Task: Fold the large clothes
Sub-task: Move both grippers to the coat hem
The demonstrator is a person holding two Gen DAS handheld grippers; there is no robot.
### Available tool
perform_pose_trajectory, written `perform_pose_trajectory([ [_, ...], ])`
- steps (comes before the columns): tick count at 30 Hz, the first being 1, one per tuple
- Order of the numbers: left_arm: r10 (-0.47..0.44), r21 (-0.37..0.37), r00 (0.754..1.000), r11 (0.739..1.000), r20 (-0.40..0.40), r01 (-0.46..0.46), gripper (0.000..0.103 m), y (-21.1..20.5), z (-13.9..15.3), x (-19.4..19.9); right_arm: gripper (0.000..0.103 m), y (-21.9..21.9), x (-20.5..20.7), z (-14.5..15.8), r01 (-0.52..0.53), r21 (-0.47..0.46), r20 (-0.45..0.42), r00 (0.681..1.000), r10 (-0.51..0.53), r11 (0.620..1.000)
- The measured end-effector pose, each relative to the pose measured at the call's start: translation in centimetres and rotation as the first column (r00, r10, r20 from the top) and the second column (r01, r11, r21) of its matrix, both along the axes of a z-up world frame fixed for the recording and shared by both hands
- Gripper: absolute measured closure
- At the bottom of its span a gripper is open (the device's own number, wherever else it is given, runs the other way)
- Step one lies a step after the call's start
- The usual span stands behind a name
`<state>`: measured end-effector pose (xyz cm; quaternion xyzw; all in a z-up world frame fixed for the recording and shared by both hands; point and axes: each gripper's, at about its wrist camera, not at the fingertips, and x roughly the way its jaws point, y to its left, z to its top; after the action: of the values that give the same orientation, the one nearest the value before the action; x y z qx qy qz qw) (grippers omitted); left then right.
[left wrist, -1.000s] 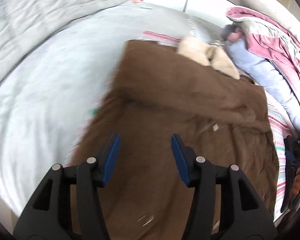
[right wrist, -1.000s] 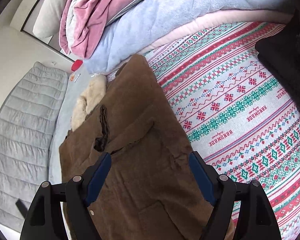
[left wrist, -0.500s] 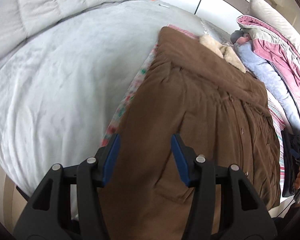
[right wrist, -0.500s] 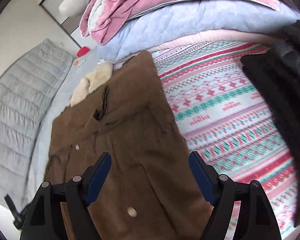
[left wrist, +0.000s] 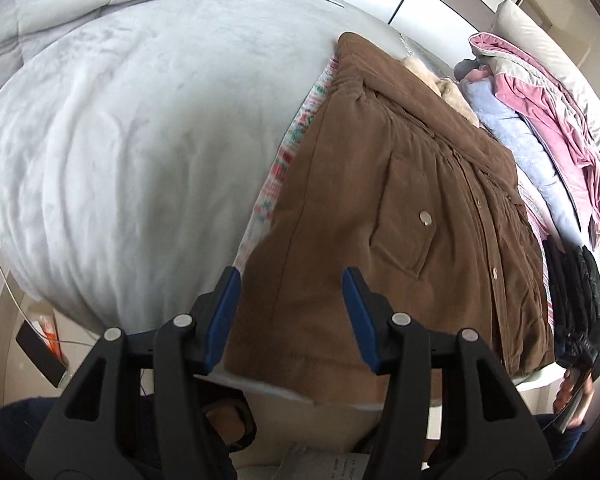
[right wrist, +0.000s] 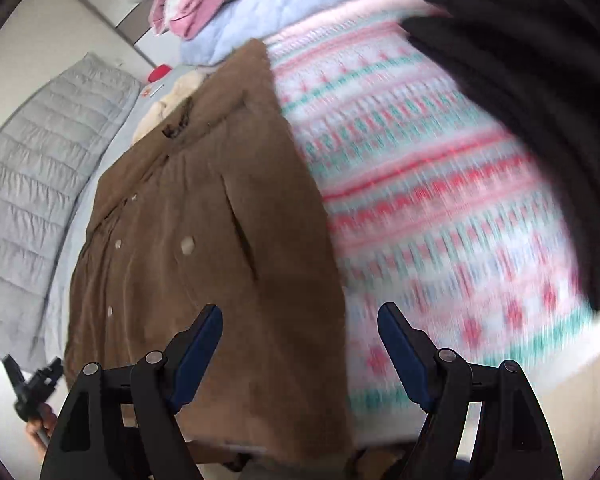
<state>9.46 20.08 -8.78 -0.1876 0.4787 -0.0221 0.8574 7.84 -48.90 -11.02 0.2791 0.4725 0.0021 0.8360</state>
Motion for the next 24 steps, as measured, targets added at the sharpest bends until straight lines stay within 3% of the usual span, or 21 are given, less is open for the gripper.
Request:
perform_pose_trajectory([
  [8,0.0,-0.04,1.0,0.999,0.005,0.0,0.048,0.2,-0.8,-2.9,0.029,-1.0,-5.2,-2.4,0.071,0.271,0.04,0.996,-0.085,0.96],
  [12,-0.003,-0.075,1.0,0.997,0.005,0.004,0.048,0.3,-1.3,-3.5,0.034,-0.2,-5.3,-2.5,0.06,0.281,0.041,0.996,-0.075,0.958],
  [21,0.072,-0.061,0.997,0.996,-0.006,-0.072,0.048,0.7,-2.2,-4.4,0.052,-0.1,-4.9,-3.1,0.116,0.28,0.003,0.993,-0.122,0.953],
  [24,0.098,-0.078,0.995,0.992,-0.015,-0.099,0.048,1.5,-2.5,-4.4,0.053,-0.1,-5.1,-3.1,0.117,0.278,0.006,0.992,-0.124,0.953],
])
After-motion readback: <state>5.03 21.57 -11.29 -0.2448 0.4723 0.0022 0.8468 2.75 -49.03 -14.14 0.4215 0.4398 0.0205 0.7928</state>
